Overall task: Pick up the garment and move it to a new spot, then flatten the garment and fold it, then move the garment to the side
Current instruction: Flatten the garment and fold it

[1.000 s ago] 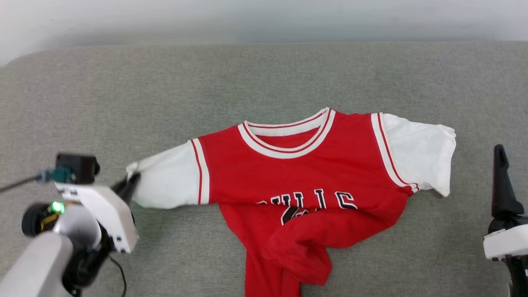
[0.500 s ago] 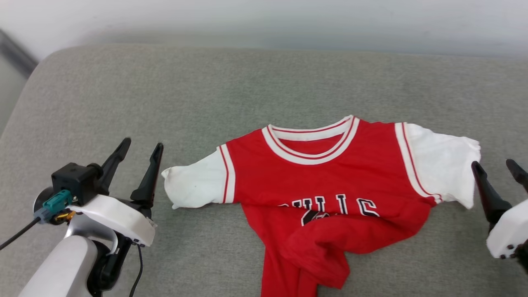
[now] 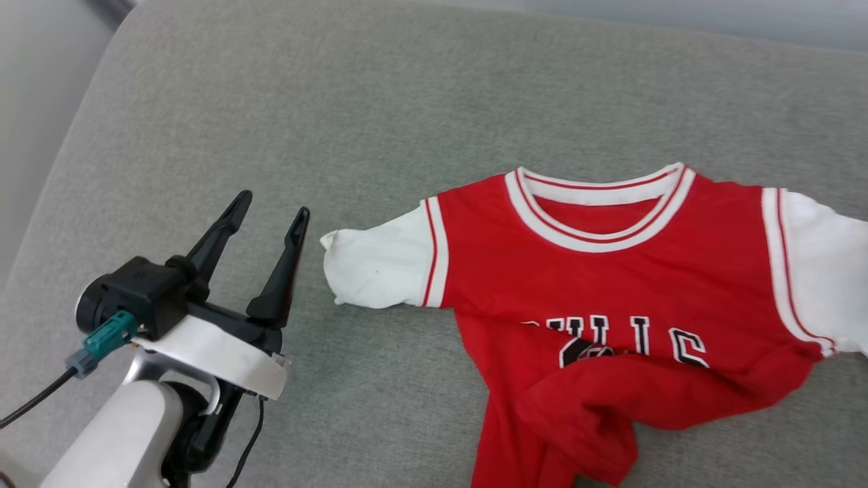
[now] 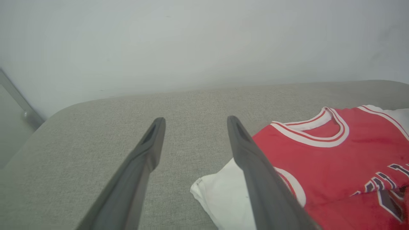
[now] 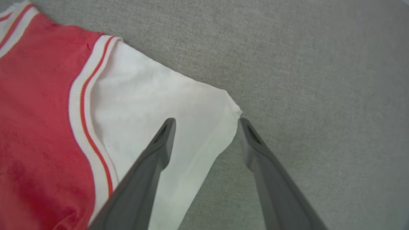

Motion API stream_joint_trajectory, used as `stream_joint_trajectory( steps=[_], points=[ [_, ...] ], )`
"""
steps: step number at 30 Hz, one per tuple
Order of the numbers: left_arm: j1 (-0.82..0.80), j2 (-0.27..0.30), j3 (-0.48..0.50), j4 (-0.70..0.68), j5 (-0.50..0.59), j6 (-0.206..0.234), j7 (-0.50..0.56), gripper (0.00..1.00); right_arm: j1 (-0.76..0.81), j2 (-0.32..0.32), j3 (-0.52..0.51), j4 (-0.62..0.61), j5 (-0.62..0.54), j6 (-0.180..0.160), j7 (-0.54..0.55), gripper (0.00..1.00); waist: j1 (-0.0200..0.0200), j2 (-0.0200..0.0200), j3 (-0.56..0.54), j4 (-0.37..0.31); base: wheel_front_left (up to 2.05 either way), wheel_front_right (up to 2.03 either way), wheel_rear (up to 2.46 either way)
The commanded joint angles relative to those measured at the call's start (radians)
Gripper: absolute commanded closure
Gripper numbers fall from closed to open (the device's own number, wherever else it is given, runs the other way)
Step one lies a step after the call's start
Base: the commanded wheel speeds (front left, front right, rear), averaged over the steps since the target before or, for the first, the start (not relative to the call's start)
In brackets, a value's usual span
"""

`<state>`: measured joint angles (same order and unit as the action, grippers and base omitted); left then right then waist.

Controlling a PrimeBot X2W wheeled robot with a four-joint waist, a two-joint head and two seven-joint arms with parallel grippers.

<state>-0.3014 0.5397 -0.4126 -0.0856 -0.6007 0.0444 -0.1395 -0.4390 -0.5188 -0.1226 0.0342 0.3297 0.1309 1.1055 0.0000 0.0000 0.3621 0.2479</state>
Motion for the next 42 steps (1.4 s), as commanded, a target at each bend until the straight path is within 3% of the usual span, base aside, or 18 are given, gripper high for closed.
stream_joint_trajectory(
  steps=[1, 7, 12, 13, 14, 20, 31, 35, 42],
  points=[
    [-0.02, -0.004, -0.002, -0.006, 0.008, 0.0, 0.002, 0.0, -0.019, -0.001, -0.008, 0.022, -0.018, 0.0, 0.01, 0.0, 0.0, 0.0, 0.027, 0.031, 0.0, 0.0, 0.0],
    [-0.035, -0.018, -0.018, -0.01, 0.002, -0.001, 0.013, 0.0, -0.008, 0.014, -0.049, 0.121, -0.076, 0.0, 0.023, 0.0, 0.0, 0.0, 0.049, 0.067, 0.0, 0.0, 0.0],
    [-0.039, -0.01, -0.024, -0.008, 0.004, -0.003, 0.026, 0.0, 0.027, 0.062, -0.046, 0.169, -0.051, 0.0, 0.005, 0.0, 0.0, 0.0, 0.055, 0.07, 0.0, 0.0, 0.0],
    [-0.039, -0.012, -0.024, -0.009, -0.006, -0.005, 0.03, 0.0, 0.031, 0.065, -0.042, 0.171, -0.049, 0.0, 0.001, 0.6, 0.0, 0.0, 0.055, 0.066, 0.0, 0.0, 0.0],
    [-0.041, -0.012, -0.023, -0.009, -0.012, -0.008, 0.036, 0.0, 0.032, 0.066, -0.042, 0.172, -0.05, 0.0, -0.009, 1.0, 0.0, 0.0, 0.055, 0.062, 0.0, 0.0, 0.0],
    [-0.064, 0.023, -0.047, 0.008, -0.05, -0.038, 0.143, 0.0, 0.054, 0.043, -0.027, 0.138, -0.028, 0.0, -0.033, 1.0, 0.0, 0.0, 0.044, 0.015, 0.0, 0.0, 0.0],
    [-0.167, 0.133, -0.119, 0.073, -0.171, -0.1, 0.559, 0.0, 0.071, 0.049, 0.023, -0.049, 0.021, 0.0, -0.054, 1.0, 0.0, 0.0, 0.067, -0.099, 0.0, 0.0, 0.0],
    [-0.208, 0.163, -0.128, 0.122, -0.134, -0.087, 0.607, 0.0, 0.067, 0.061, 0.057, -0.092, 0.003, 0.0, -0.064, 1.0, 0.0, 0.0, 0.084, -0.127, 0.0, 0.0, 0.0],
    [-0.227, 0.167, -0.168, 0.202, -0.099, -0.091, 0.647, 0.0, 0.075, 0.076, 0.09, -0.127, -0.001, 0.0, -0.073, 1.0, 0.0, 0.0, 0.099, -0.152, 0.0, 0.0, 0.0]
  ],
)
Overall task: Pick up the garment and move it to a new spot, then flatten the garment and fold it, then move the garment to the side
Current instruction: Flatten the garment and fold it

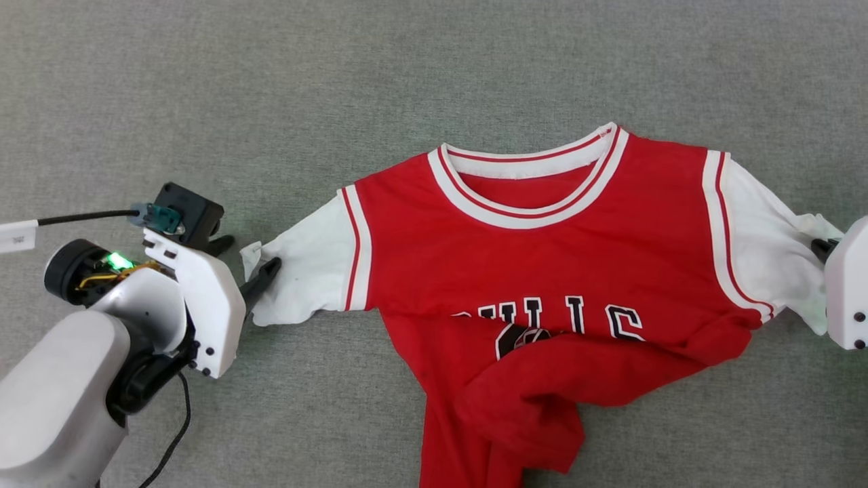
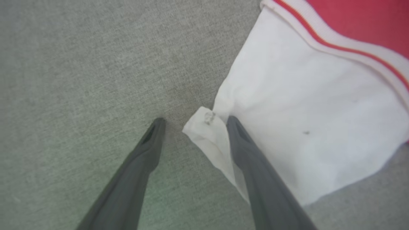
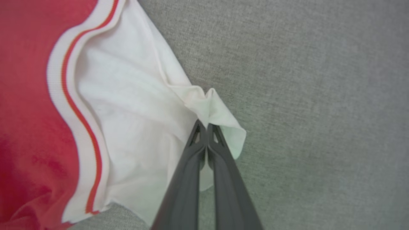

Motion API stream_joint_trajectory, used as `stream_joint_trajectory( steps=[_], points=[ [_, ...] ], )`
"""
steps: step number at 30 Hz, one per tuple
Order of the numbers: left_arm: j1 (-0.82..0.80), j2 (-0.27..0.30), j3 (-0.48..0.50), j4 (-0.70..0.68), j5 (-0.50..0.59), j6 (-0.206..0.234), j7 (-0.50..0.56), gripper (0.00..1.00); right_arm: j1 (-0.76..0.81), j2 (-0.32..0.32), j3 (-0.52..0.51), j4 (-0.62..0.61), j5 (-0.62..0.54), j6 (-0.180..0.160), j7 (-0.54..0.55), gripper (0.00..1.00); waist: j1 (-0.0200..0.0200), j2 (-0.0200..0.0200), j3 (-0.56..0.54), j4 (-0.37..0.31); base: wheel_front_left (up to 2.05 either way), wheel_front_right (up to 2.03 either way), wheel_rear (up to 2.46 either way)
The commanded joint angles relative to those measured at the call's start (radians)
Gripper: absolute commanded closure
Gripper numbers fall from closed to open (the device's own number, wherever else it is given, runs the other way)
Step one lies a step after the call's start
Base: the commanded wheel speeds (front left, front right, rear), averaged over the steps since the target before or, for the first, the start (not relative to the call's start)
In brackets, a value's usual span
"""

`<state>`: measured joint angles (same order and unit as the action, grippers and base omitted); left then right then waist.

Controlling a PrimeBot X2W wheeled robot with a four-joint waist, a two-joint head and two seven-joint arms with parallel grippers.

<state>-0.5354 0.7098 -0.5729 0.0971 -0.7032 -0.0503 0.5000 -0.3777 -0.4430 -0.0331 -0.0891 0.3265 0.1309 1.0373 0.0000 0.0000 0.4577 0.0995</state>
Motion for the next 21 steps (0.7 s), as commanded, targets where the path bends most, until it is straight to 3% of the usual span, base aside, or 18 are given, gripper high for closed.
stream_joint_trajectory(
  steps=[1, 5, 6, 7, 8, 9, 14, 21],
  points=[
    [0.006, -0.007, -0.01, 0.032, -0.001, 0.003, 0.01, 0.0, 0.015, -0.001, 0.003, -0.009, 0.005, 0.0, -0.006, 1.0, 0.0, 0.0, 0.006, -0.005, 0.0, 0.0, 0.0],
    [0.005, -0.016, -0.038, 0.091, -0.007, -0.009, 0.05, 0.0, 0.021, -0.007, -0.005, -0.024, 0.019, 0.0, 0.0, 1.0, 0.0, 0.0, 0.018, -0.006, 0.0, 0.0, 0.0],
    [0.008, -0.021, -0.047, 0.106, -0.019, -0.015, 0.069, 0.1, 0.024, -0.01, -0.005, -0.027, 0.02, 0.0, 0.001, 1.0, 0.0, 0.0, 0.019, -0.006, 0.0, 0.0, 0.0],
    [0.012, -0.027, -0.057, 0.116, -0.029, -0.023, 0.082, 0.75, 0.027, -0.012, -0.005, -0.028, 0.023, 0.0, 0.001, 1.0, 0.0, 0.0, 0.02, -0.006, 0.0, 0.0, 0.0],
    [0.012, -0.027, -0.057, 0.116, -0.029, -0.023, 0.082, 0.75, 0.027, -0.012, -0.005, -0.028, 0.023, 0.0, 0.001, 1.0, 0.0, 0.0, 0.02, -0.006, 0.0, 0.0, 0.0],
    [0.011, -0.033, -0.063, 0.121, -0.035, -0.029, 0.081, 1.0, 0.028, -0.014, -0.005, -0.03, 0.025, 0.0, 0.002, 1.0, 0.0, 0.0, 0.02, -0.006, 0.0, 0.0, 0.0],
    [-0.011, -0.044, -0.063, 0.131, -0.03, -0.053, 0.007, 1.0, 0.028, -0.027, -0.007, -0.035, 0.031, 0.0, -0.005, 1.0, 0.0, 0.0, -0.001, -0.004, 0.0, 0.0, 0.0],
    [-0.039, -0.035, -0.015, 0.1, 0.014, -0.045, -0.151, 1.0, 0.008, -0.051, -0.012, -0.053, 0.059, 0.0, -0.049, 1.0, 0.0, 0.0, -0.09, 0.001, 0.0, 0.0, 0.0]
  ],
)
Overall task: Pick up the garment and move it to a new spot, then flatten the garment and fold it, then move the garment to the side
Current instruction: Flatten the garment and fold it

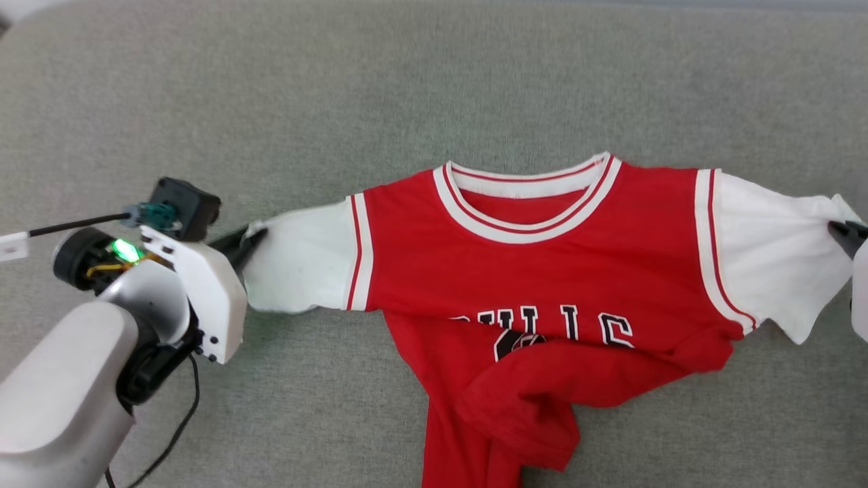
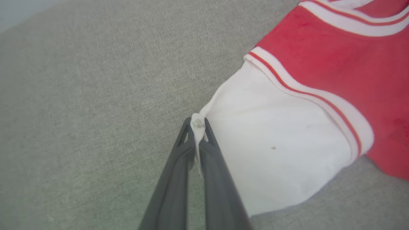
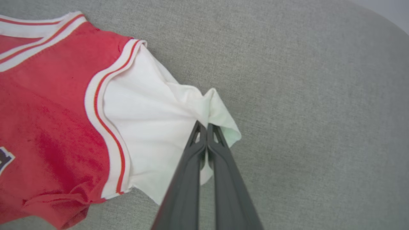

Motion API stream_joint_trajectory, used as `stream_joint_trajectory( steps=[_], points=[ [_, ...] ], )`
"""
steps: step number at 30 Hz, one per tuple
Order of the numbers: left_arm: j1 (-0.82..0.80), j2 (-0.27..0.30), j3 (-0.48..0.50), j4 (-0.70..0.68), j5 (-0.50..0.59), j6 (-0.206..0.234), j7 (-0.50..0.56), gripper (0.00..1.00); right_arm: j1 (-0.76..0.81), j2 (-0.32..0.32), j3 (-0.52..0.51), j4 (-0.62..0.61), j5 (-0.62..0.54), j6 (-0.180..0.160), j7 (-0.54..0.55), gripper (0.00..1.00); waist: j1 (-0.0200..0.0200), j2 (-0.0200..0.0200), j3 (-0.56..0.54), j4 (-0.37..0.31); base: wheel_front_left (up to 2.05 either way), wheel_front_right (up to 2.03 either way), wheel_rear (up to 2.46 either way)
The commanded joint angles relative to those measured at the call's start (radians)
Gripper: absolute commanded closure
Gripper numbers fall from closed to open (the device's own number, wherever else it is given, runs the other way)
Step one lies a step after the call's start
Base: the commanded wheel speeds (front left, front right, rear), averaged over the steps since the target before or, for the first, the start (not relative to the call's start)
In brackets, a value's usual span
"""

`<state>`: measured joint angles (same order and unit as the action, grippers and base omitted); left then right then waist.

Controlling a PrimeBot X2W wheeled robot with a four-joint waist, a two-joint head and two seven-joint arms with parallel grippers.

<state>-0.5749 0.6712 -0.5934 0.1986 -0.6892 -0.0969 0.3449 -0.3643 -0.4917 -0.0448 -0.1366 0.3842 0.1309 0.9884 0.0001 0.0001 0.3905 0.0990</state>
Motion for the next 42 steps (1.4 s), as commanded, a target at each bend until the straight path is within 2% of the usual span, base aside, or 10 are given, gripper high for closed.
stream_joint_trajectory(
  steps=[1, 3, 7, 16, 21, 25, 29, 33, 38, 42],
  points=[
    [0.002, 0.006, 0.011, -0.011, 0.007, 0.006, -0.021, 1.0, -0.008, 0.005, -0.007, -0.001, 0.012, 0.0, -0.007, 1.0, -0.0001, -0.0001, -0.043, 0.002, 0.0, 0.0, 0.0],
    [0.016, 0.02, 0.022, -0.039, 0.022, 0.013, -0.058, 1.0, -0.016, 0.0, -0.02, -0.007, 0.031, 0.0, -0.019, 1.0, -0.0001, -0.0001, -0.078, 0.001, 0.0, 0.0, 0.0],
    [0.028, 0.047, 0.058, -0.113, 0.037, 0.045, -0.12, 1.0, -0.03, -0.053, -0.033, -0.031, 0.014, 0.0, -0.055, 1.0, -0.0001, -0.0001, -0.147, 0.002, 0.0, 0.0, 0.0],
    [0.067, 0.113, 0.178, -0.284, 0.044, 0.147, -0.235, 1.0, -0.13, -0.068, -0.09, -0.107, 0.017, 0.0, -0.129, 1.0, -0.0001, -0.0001, -0.279, -0.023, 0.0, 0.0, 0.0],
    [0.071, 0.164, 0.274, -0.405, 0.012, 0.17, -0.277, 1.0, -0.206, -0.084, -0.098, -0.132, 0.043, -0.001, -0.204, 1.0, -0.0001, -0.0001, -0.306, -0.046, 0.0, 0.0, 0.0],
    [0.056, 0.224, 0.368, -0.481, -0.008, 0.181, -0.309, 1.0, -0.255, -0.109, -0.079, -0.141, 0.072, -0.001, -0.293, 1.0, -0.0001, -0.0001, -0.31, -0.061, 0.0, 0.0, 0.0],
    [0.03, 0.249, 0.446, -0.536, -0.041, 0.197, -0.326, 1.0, -0.31, -0.12, -0.086, -0.133, 0.105, -0.001, -0.357, 1.0, -0.0001, -0.0001, -0.302, -0.08, 0.0, 0.0, 0.0],
    [-0.016, 0.272, 0.51, -0.55, -0.069, 0.217, -0.314, 1.0, -0.381, -0.121, -0.089, -0.109, 0.128, -0.001, -0.37, 1.0, -0.0001, -0.0001, -0.274, -0.1, 0.0, 0.0, 0.0],
    [-0.121, 0.27, 0.521, -0.525, -0.11, 0.207, -0.285, 1.0, -0.498, -0.114, -0.092, -0.061, 0.143, -0.001, -0.394, 1.0, -0.0001, -0.0001, -0.21, -0.12, 0.0, 0.0, 0.0],
    [-0.256, 0.278, 0.491, -0.477, -0.103, 0.177, -0.261, 1.0, -0.608, -0.126, -0.072, -0.008, 0.133, -0.001, -0.409, 1.0, -0.0001, -0.0001, -0.139, -0.134, 0.0, 0.0, 0.0]
  ],
)
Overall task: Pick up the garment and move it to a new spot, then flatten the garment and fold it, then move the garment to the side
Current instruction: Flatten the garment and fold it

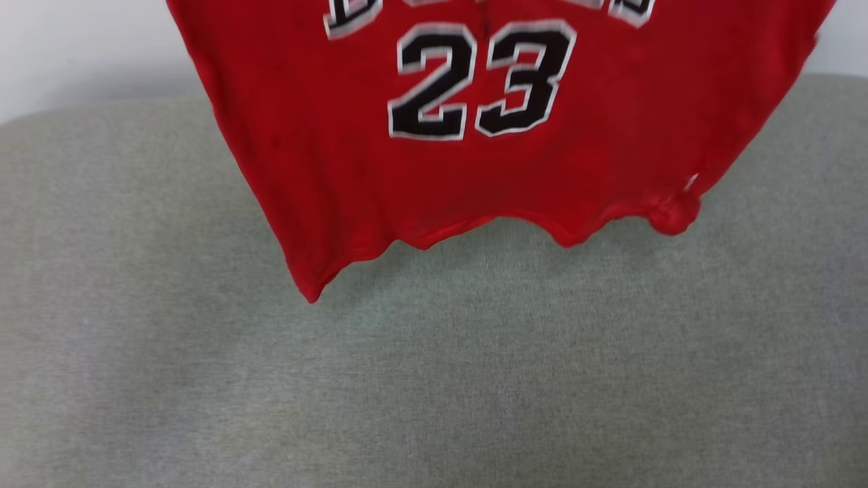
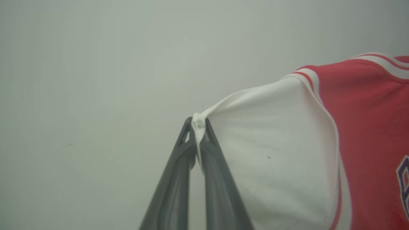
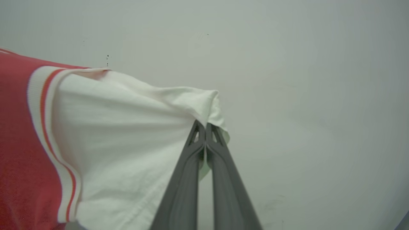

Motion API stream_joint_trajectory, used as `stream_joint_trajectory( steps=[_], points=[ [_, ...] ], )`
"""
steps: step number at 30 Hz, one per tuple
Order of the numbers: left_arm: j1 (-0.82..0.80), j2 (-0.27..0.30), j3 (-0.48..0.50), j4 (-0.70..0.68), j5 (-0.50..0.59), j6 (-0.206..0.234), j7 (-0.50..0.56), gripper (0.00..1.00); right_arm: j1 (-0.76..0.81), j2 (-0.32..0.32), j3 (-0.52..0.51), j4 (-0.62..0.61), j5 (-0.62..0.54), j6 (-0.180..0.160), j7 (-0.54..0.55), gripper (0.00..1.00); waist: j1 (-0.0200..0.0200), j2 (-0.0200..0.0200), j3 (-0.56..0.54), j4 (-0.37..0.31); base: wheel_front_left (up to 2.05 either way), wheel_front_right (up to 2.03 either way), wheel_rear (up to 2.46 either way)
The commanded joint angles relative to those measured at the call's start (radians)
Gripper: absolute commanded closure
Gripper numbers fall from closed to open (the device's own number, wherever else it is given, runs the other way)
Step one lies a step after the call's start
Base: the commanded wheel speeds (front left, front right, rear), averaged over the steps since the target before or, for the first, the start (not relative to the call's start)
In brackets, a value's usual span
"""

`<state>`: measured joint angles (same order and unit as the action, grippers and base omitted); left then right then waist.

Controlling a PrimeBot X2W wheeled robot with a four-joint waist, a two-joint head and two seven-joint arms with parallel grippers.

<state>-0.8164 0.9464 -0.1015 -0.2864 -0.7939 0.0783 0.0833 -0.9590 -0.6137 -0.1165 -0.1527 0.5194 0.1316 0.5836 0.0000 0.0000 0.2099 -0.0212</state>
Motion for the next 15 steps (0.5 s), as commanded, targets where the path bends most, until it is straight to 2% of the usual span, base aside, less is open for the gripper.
stream_joint_trajectory(
  steps=[1, 8, 15],
  points=[
    [-0.053, 0.0, -0.011, 0.023, 0.002, -0.008, 0.01, 1.0, -0.044, -0.005, 0.006, 0.023, -0.006, -0.002, -0.008, 1.0, 0.0, 0.0, 0.064, -0.018, 0.0, 0.0, 0.0],
    [-0.347, -0.039, -0.101, 0.21, 0.066, -0.057, 0.045, 1.0, -0.235, 0.004, 0.048, 0.173, -0.098, -0.002, -0.113, 1.0, 0.0, 0.0, 0.22, -0.044, 0.0, 0.0, 0.0],
    [-0.645, -0.119, -0.18, 0.459, 0.16, -0.114, 0.007, 1.0, -0.424, 0.071, 0.088, 0.371, -0.175, -0.002, -0.234, 1.0, 0.0, 0.0, 0.35, -0.065, 0.0, 0.0, 0.0]
  ],
)
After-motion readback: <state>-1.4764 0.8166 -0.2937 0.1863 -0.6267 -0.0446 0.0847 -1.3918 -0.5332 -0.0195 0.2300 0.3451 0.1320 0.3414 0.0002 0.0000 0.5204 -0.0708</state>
